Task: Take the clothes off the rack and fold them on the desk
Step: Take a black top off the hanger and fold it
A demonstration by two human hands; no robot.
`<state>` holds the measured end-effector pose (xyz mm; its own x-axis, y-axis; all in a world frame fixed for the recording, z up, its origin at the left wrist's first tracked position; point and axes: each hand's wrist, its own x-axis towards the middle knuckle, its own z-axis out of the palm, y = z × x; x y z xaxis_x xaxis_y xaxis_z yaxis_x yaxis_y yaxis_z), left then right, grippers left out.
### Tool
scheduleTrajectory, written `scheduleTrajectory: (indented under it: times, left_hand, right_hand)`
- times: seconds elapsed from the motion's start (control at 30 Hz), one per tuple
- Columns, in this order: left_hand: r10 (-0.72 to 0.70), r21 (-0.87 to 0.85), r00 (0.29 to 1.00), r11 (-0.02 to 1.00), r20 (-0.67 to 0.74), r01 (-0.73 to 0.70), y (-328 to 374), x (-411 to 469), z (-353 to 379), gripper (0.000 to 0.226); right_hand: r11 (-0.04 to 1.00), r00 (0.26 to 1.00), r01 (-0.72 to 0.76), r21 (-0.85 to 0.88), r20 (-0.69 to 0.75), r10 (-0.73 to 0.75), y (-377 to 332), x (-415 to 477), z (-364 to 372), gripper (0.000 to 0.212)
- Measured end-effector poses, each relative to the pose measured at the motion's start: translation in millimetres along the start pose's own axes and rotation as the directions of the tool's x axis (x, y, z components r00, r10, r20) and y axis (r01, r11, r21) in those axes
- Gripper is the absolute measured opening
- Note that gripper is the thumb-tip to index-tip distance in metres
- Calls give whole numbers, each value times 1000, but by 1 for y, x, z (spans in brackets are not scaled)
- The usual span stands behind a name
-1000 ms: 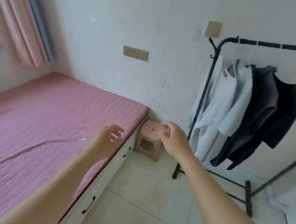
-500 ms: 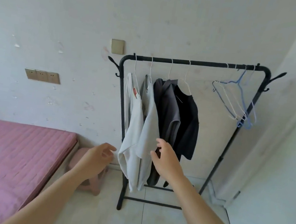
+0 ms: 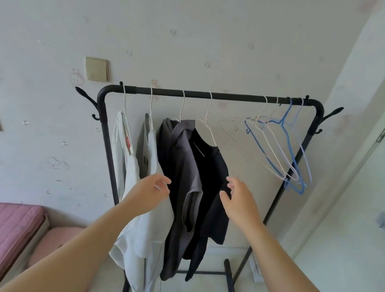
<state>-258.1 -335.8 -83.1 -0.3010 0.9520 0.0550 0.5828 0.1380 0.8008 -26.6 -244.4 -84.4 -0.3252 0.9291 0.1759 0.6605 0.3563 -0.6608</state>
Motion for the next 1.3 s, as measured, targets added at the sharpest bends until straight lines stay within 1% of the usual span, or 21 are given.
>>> scheduleTrajectory:
  times: [0.07, 0.2, 0.37, 0.5, 0.57, 0.6, 0.63, 0.7, 0.77, 0.8, 0.87, 0.9, 0.97, 1.07, 1.2, 1.3]
  left_hand:
    - [21, -28, 1000, 999, 16, -20, 5, 33, 1, 20]
    - [105, -18, 993, 994, 57, -104, 19, 93, 1, 24]
    - [220, -31, 972, 976, 89, -218, 39, 158, -4, 28]
    - [252, 10, 963, 967, 92, -253, 44, 190, 5, 31]
    - [290, 62, 951, 953, 109, -298, 41, 197, 13, 31]
    - [326, 119, 938, 933, 117, -339, 40, 200, 18, 31]
    - [374, 218, 919, 894, 122, -392, 39, 204, 23, 30]
    - [471, 465, 868, 740, 157, -486, 39, 210, 31, 28]
    - [487, 617, 846, 604, 216, -505, 43, 214, 38, 28]
    - [472, 672, 848, 549, 241, -497, 45, 215, 41, 28]
    - [448, 760, 853, 446, 268, -473, 49, 221, 48, 29]
    - [438, 777, 852, 413, 287, -474, 50, 223, 50, 29]
    - [392, 777, 862, 410, 322, -477, 53, 229, 56, 29]
    - [315, 763, 885, 456, 344, -459, 56, 235, 63, 28]
    - [233, 752, 921, 530, 313, -391, 59, 246, 73, 29]
    - [182, 740, 949, 594, 259, -316, 63, 256, 83, 42]
  right_hand:
    - [1000, 999, -10, -6, -32, 9, -7, 31, -2, 44]
    - [999, 998, -20, 38, -53, 22, -25, 78, -4, 40]
    - [999, 996, -20, 44, -90, 24, -47, 137, 1, 42]
    - [1000, 995, -27, 0, -93, 27, -48, 175, 10, 44]
    - [999, 997, -40, -18, -63, 39, -46, 190, 17, 46]
    - [998, 997, -46, -37, -56, 43, -44, 198, 22, 47]
    - [996, 997, -51, -73, -57, 46, -42, 206, 26, 48]
    - [988, 996, -49, -147, -77, 38, -37, 221, 33, 44]
    - [981, 997, -19, -191, -78, 4, -32, 233, 37, 28]
    - [984, 997, -3, -178, -80, -12, -29, 238, 37, 24]
    - [997, 996, 17, -81, -83, -24, -19, 248, 34, 25]
    - [999, 997, 22, -28, -80, -25, -15, 250, 32, 26]
    - [998, 998, 38, 45, -47, -36, -8, 255, 23, 29]
    - [993, 998, 48, 105, -52, -43, 2, 259, 6, 34]
    - [993, 994, 54, 106, -98, -43, 16, 259, -18, 33]
    - [992, 991, 53, 114, -128, -38, 29, 258, -32, 33]
